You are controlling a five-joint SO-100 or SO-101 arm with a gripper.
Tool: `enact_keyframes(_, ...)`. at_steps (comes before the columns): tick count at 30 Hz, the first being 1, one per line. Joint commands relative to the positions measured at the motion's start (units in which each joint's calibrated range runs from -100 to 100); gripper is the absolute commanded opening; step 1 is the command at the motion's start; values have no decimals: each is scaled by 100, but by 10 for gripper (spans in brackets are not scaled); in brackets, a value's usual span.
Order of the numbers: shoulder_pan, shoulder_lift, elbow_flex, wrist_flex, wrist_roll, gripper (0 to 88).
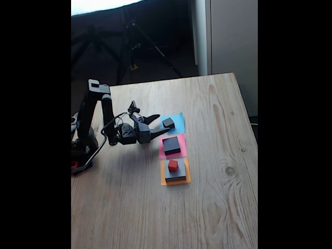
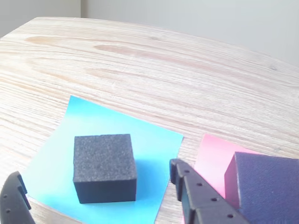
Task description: Tower of hanoi
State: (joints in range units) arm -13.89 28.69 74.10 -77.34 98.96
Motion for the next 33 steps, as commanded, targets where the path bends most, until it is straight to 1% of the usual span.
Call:
enact_keyframes(1, -170, 159, -255, -153, 104, 391)
enact_keyframes(7, -254, 477, -592, -121, 104, 391)
enact_keyframes(8, -262, 523, -673, -113, 21, 392)
enact_keyframes(15, -362, 689, -964, -72, -113, 395)
enact_keyframes(24, -412, 833, -1046, -64, 37, 382)
enact_keyframes(28, -404, 863, -1064, -8, 104, 353)
enact_keyframes(33, -396, 894, -1101, 65, 104, 289)
